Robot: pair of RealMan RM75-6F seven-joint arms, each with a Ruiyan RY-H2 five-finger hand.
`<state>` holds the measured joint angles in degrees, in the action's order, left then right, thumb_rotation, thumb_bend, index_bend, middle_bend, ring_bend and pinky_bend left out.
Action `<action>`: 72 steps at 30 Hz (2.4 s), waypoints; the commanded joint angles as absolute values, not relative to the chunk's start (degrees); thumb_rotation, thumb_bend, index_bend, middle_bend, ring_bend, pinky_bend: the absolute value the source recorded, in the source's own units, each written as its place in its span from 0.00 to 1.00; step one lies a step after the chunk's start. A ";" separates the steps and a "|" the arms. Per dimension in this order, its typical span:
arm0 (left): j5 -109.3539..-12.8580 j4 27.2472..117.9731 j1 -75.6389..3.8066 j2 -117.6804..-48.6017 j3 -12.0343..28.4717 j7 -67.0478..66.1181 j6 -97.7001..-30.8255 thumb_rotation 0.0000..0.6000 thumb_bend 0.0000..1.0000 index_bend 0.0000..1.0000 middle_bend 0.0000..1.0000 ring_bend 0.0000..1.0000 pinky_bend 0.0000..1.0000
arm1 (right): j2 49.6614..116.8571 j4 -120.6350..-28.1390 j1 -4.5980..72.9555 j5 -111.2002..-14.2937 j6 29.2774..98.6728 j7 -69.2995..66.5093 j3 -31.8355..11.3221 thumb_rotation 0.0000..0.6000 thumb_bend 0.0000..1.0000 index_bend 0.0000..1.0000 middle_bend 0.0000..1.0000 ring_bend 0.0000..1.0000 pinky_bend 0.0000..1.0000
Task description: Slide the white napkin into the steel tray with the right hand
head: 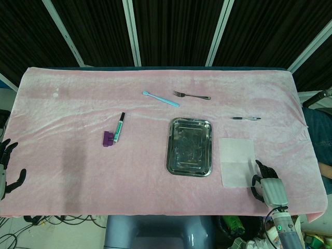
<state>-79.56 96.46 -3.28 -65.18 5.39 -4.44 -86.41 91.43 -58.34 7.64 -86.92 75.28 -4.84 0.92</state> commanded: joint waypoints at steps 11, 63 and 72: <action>-80.03 96.59 -2.77 -64.93 5.23 -4.03 -87.36 1.00 0.40 0.12 0.04 0.00 0.00 | 91.02 -59.72 7.47 -87.46 75.82 -4.18 1.31 1.00 0.39 0.68 0.06 0.15 0.17; -81.79 95.95 -3.34 -64.58 4.30 -3.52 -86.50 1.00 0.40 0.12 0.04 0.00 0.00 | 89.62 -75.82 14.41 -84.75 68.15 -1.42 -2.34 1.00 0.39 0.71 0.06 0.15 0.17; -81.38 96.11 -3.27 -64.65 4.48 -3.65 -86.62 1.00 0.40 0.12 0.04 0.00 0.00 | 91.43 -77.52 17.31 -83.96 67.36 6.22 -4.41 1.00 0.39 0.71 0.06 0.15 0.17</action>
<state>-81.38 96.11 -3.27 -64.65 4.48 -3.66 -86.62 91.08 -76.70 16.59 -84.57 67.85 4.78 -3.79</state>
